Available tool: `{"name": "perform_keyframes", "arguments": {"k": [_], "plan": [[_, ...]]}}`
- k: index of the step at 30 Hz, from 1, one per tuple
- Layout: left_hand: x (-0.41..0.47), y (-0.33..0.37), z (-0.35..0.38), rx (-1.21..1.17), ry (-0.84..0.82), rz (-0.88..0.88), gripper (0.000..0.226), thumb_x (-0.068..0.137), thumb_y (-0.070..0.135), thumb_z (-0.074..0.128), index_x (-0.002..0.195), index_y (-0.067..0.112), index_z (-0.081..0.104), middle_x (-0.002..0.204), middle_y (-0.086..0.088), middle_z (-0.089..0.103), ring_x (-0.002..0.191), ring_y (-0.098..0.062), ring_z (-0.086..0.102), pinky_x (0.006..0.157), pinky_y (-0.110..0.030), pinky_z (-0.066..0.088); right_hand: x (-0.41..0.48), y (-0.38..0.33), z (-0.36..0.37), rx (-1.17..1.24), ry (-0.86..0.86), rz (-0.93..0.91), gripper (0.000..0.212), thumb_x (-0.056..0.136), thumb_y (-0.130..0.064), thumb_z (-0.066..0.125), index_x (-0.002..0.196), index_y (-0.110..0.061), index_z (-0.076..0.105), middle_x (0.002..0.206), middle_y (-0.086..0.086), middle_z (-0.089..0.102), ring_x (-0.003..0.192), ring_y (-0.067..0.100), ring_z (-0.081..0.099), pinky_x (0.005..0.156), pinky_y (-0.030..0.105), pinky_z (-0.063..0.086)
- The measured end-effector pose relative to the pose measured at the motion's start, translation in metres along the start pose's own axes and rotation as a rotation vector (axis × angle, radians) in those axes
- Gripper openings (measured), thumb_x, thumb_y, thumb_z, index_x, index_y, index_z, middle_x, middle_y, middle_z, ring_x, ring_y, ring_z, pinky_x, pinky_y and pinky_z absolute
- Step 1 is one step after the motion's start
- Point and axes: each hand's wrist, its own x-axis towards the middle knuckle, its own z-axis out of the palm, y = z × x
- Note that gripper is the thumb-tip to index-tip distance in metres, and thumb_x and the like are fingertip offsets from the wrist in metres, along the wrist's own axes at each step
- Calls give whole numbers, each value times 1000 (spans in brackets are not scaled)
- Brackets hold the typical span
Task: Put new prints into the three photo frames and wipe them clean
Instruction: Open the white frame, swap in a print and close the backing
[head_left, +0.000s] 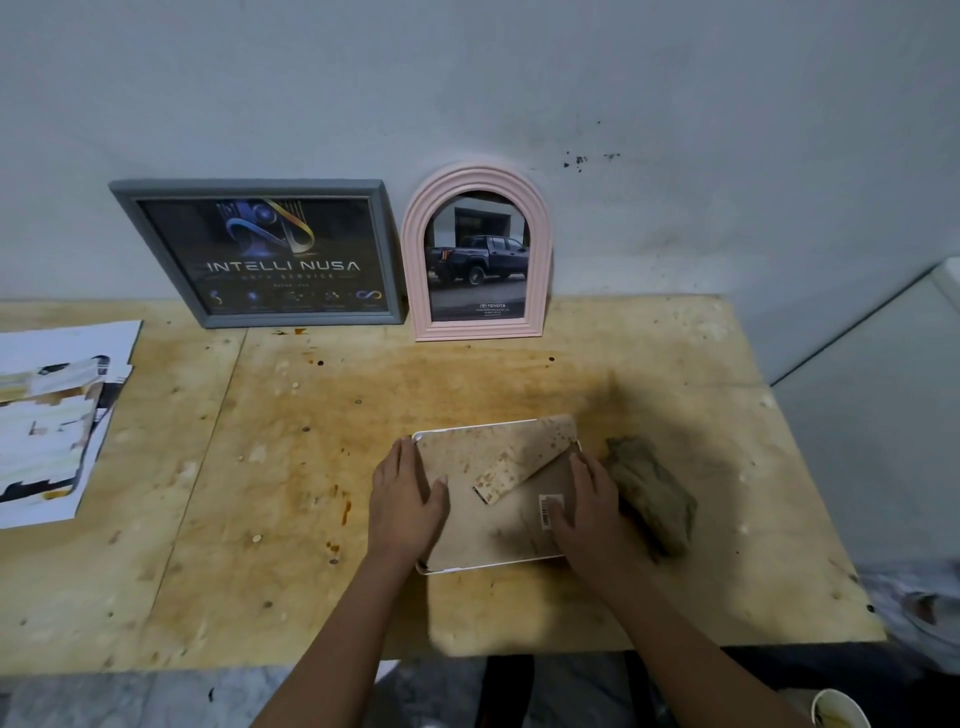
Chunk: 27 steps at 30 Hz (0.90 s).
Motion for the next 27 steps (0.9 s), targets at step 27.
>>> {"name": "perform_keyframes", "arguments": {"k": [27], "plan": [[67, 9, -52, -850, -206, -86, 23, 94, 9, 47, 94, 3, 69, 95, -6, 68, 89, -14, 60, 72, -12, 46, -31, 19, 1, -10, -48, -191, 67, 80, -73, 41, 141, -53, 20, 152, -17, 21, 141, 16, 12, 112, 43, 19]]}}
